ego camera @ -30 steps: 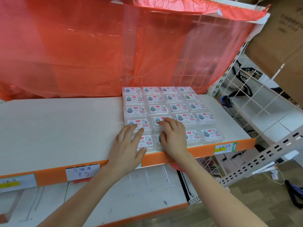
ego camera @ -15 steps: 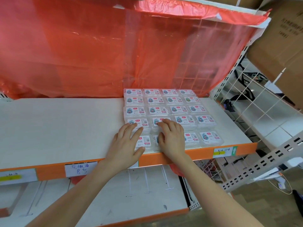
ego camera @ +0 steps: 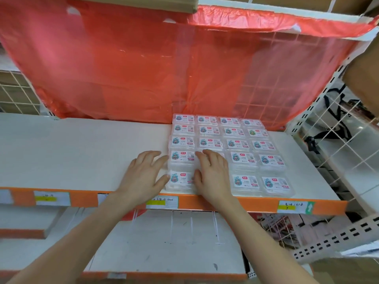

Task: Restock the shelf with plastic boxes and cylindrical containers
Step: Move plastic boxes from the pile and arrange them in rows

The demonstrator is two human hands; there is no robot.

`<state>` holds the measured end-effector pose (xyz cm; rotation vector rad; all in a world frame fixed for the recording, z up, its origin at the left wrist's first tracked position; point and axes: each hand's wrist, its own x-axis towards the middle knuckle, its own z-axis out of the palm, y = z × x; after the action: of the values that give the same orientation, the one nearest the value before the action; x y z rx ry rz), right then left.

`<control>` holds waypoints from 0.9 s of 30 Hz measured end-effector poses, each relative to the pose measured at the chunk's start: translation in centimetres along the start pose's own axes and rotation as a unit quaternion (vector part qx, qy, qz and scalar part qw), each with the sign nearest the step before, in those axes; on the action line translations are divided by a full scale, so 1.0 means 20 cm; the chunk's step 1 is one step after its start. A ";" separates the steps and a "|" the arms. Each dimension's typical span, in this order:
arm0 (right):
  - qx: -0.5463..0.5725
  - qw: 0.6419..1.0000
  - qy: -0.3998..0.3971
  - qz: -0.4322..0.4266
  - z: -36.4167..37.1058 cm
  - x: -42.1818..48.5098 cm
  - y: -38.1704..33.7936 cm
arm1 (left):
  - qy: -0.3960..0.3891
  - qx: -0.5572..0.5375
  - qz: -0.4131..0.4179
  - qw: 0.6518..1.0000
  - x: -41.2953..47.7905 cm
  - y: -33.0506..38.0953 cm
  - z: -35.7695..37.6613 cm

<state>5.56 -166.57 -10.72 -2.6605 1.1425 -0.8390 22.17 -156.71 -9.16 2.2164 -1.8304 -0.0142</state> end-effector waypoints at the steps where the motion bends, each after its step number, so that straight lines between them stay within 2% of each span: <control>1: 0.016 1.000 0.003 -0.016 0.01 0.01 -0.05 | 0.001 0.007 -0.016 1.000 -0.01 -0.03 -0.02; 8: 0.070 0.991 -0.046 -0.104 0.15 0.07 -0.42 | 0.001 0.012 -0.109 0.994 -0.20 -0.26 -0.12; 15: 0.044 0.980 -0.108 -0.164 0.38 0.12 -0.81 | 0.000 0.002 -0.179 0.984 -0.44 -0.62 -0.20; 20: 0.023 0.975 -0.138 -0.173 0.58 0.15 -1.19 | 0.018 0.006 -0.194 0.981 -0.66 -1.00 -0.32; 27: 0.025 0.975 -0.135 -0.177 0.82 0.19 -1.73 | 0.035 -0.011 -0.213 0.976 -0.92 -1.50 -0.44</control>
<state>38.36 -146.36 -11.69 -2.8651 0.5892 -0.5125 48.79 -132.13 -9.90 2.5135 -1.2821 -0.0369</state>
